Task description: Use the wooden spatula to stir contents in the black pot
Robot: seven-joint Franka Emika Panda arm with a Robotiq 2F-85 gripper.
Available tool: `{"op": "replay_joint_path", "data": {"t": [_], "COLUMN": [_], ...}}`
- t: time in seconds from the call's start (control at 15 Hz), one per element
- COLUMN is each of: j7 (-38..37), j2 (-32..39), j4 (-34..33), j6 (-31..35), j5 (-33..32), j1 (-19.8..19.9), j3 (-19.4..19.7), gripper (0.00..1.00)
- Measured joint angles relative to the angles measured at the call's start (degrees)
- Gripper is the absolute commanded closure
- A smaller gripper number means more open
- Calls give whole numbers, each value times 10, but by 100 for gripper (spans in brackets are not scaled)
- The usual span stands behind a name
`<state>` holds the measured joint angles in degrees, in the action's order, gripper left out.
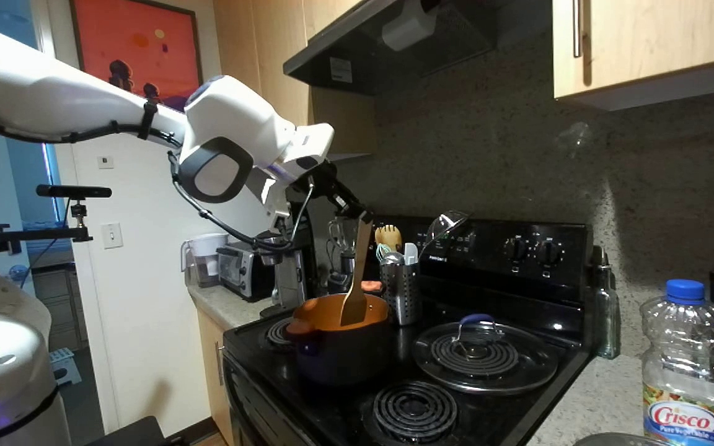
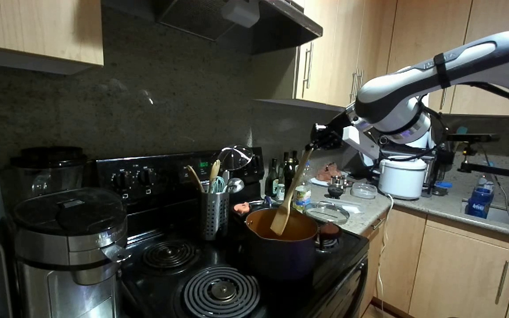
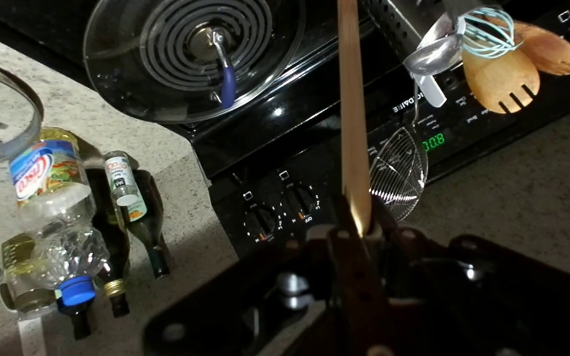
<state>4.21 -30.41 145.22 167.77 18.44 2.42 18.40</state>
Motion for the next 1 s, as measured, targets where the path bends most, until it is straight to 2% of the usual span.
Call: {"op": "replay_joint_path", "data": {"t": [0.6, 1.0], "j7": [5, 11], "j2": [4, -18], "j4": [8, 81], "j6": [8, 9], "j5": [-11, -66], "j1": [6, 29], "j3": [42, 34], "gripper": [94, 94]}}
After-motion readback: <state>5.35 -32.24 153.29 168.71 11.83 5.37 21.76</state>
